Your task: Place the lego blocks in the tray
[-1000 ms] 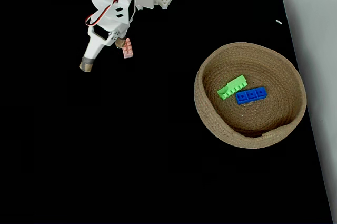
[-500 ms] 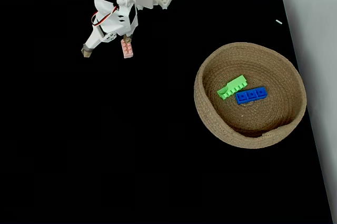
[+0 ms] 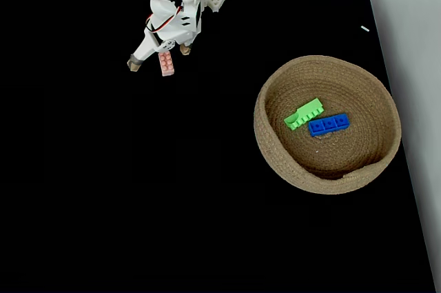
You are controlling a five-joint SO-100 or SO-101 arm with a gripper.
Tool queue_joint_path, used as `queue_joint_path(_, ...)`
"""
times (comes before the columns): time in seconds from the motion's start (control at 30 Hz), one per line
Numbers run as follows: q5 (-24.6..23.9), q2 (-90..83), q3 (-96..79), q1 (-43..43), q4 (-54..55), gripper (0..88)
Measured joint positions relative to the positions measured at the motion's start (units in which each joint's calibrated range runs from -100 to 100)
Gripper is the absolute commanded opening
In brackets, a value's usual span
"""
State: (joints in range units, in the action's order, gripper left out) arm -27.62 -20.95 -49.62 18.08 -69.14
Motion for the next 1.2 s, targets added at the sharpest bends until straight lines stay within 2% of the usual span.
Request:
queue_joint_path(0.7, 1.0, -5.3, -9.7, 1.5, 11.8, 39.2)
queue_joint_path(0.77, 1.4, -5.3, -9.8, 1.5, 12.0, 32.9)
queue_joint_path(0.8, 1.6, -5.3, -10.1, 1.5, 12.3, 24.5)
queue_joint_path(0.87, 2.0, -5.6, -10.6, 1.9, 13.0, 0.8)
queue_joint_path(1.2, 3.5, -7.0, -12.4, 3.7, 18.1, 0.1)
